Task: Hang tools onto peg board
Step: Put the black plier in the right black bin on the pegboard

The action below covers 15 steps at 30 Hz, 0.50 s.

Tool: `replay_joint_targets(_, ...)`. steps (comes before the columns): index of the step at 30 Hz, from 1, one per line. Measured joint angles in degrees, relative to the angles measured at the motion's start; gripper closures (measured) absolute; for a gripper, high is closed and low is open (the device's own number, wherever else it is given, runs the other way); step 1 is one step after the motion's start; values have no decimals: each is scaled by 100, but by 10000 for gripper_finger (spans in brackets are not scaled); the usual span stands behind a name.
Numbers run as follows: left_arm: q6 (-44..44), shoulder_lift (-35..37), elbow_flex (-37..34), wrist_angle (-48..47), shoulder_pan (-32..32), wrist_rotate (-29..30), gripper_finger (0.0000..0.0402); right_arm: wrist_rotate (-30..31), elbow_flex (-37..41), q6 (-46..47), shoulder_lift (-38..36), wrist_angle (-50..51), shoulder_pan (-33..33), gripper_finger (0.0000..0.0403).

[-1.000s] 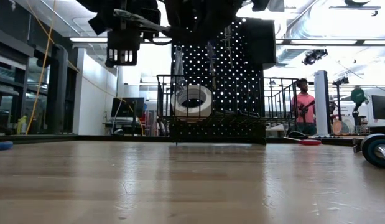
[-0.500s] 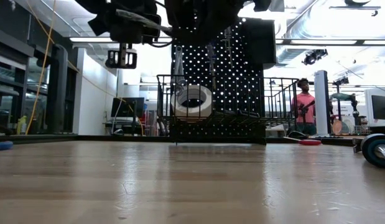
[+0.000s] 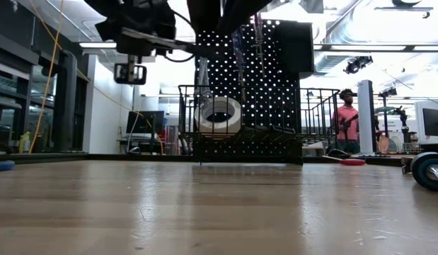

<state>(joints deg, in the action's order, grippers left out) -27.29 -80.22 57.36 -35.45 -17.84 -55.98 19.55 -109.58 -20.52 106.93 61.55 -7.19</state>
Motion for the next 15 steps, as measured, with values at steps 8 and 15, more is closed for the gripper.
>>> replay_joint_targets(8,1324,767,0,-1483,-244,-237,396,-1242,-71,2065,-485,1070,178,168)
replay_joint_targets(15,747,2059,0,-319,-248,124,396,-1340,477,3818,-1582,144,143,167)
